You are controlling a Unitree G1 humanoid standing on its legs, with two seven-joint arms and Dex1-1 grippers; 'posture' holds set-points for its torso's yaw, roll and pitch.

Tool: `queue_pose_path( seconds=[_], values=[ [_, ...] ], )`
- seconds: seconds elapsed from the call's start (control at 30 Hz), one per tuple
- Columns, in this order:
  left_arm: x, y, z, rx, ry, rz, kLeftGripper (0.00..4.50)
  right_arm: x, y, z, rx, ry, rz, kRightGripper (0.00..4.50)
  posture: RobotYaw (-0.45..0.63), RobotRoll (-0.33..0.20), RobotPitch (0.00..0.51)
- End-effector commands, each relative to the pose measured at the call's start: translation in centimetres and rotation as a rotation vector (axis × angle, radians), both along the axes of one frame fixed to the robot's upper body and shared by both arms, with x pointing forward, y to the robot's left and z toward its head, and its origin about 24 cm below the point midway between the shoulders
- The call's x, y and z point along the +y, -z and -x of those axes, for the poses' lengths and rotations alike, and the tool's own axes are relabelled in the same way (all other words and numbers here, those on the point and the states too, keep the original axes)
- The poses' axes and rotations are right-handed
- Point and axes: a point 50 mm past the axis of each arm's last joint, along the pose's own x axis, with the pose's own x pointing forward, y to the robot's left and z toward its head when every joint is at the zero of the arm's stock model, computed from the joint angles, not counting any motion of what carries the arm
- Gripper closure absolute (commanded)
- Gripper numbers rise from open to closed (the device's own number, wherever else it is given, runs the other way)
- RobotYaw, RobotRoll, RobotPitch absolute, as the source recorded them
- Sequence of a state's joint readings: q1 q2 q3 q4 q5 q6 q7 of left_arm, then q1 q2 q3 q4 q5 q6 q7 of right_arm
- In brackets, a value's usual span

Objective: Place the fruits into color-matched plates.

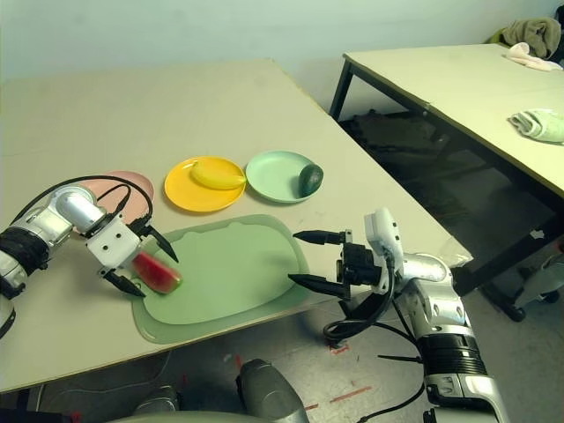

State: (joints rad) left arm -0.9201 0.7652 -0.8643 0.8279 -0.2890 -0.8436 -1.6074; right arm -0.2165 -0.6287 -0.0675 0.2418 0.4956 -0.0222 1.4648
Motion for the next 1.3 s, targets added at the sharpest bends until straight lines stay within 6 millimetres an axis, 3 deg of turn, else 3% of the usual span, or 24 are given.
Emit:
queue_pose_path(
  seconds=[0.03, 0.13, 0.23, 0.63, 0.73, 0.9, 1.3],
  values=[
    [0.2, 0.5, 0.0, 0.019, -0.027, -0.011, 1.59, 0.1, -0.4, -0.2, -0.01, -0.001, -0.001, 0.0, -0.31, 0.0, 0.019],
    [0.4, 0.7, -0.2, 0.018, -0.044, -0.027, 2.5, 0.2, -0.4, -0.2, -0.012, 0.001, -0.004, 0.0, -0.32, 0.0, 0.019],
    [0.4, 0.9, -0.1, 0.023, -0.05, -0.022, 2.89, 0.3, -0.5, -0.1, -0.013, 0.005, -0.006, 0.0, -0.32, 0.0, 0.019],
    [1.3, -0.8, -0.7, -0.01, -0.129, 0.02, 2.96, 0.1, -0.3, -0.2, -0.016, 0.013, 0.001, 0.0, -0.31, 0.0, 0.01],
    [1.6, -1.6, -1.1, -0.032, -0.154, 0.036, 3.33, 0.2, -0.2, -0.3, -0.017, 0.007, 0.001, 0.0, -0.31, 0.0, 0.009],
    [2.2, -2.9, -1.6, -0.058, -0.207, 0.059, 3.37, 0.3, -0.1, -0.3, -0.017, 0.001, 0.0, 0.0, -0.31, 0.0, 0.001],
    [2.8, -2.7, -1.3, -0.053, -0.226, 0.063, 3.37, 0.3, -0.2, -0.3, -0.021, -0.002, 0.003, 0.0, -0.31, 0.0, 0.0]
  ],
)
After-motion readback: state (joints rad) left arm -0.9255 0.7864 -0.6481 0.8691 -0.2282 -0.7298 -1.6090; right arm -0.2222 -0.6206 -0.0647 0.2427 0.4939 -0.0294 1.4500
